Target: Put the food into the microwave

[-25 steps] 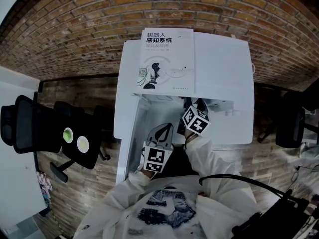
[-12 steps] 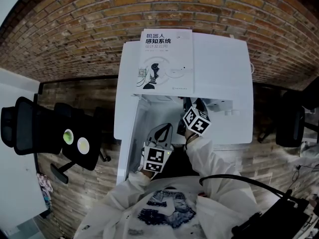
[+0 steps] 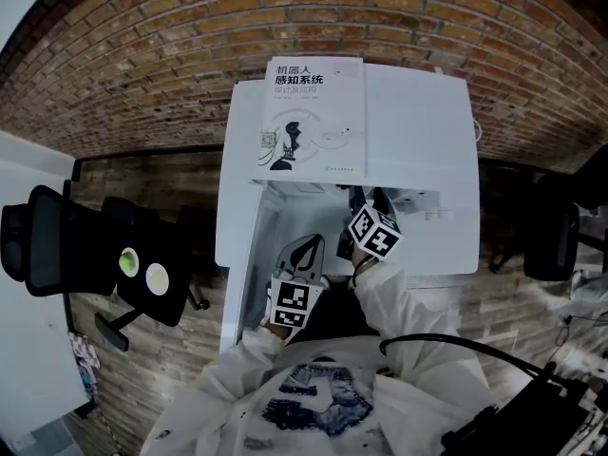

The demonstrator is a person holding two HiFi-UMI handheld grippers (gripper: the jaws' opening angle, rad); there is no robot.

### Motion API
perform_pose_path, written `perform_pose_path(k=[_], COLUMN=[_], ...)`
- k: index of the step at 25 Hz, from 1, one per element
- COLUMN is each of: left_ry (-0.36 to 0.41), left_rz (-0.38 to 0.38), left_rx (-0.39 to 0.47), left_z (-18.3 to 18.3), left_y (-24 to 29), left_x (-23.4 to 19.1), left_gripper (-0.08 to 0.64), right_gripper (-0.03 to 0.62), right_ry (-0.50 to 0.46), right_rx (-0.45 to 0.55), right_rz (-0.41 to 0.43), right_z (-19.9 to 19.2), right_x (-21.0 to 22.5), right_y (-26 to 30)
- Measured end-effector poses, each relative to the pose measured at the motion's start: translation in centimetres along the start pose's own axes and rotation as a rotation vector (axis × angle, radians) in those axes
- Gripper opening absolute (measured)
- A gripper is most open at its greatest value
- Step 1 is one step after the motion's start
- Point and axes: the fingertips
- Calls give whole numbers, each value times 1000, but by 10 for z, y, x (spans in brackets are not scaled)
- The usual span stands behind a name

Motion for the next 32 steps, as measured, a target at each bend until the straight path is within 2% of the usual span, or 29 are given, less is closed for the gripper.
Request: perform_pose_path(k=[6, 11, 16, 20, 24, 32], left_ry=[-6, -7, 8, 8, 19, 45], left_rz=[24, 49, 49, 32, 35, 75], left_rx=[17, 48, 81, 99, 133, 223], left_z=[8, 20, 36, 48, 72, 113], left_y=[-2, -6, -21, -35, -47, -63], left_x=[-6, -11, -5, 7, 17, 32], left_gripper=[6, 6, 6, 6, 6, 6], right_gripper=[255, 252, 188, 99, 53, 17], right_ry=[-40, -165, -304, -367, -403, -427], right_rx=[-21, -31, -17, 1, 33, 112], right_rz=[96, 170, 229, 232, 258, 309], right_z=[3, 16, 38, 60, 80, 114], right_x=[-16, -23, -32, -33, -40, -61], right_y=[-34, -73, -127, -169, -202, -239])
Point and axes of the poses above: the fingertips, and each gripper's own axes: y forward along the fingers, x to its right, z out of its top, and after that the axes turned 8 degrees about z, right-handed
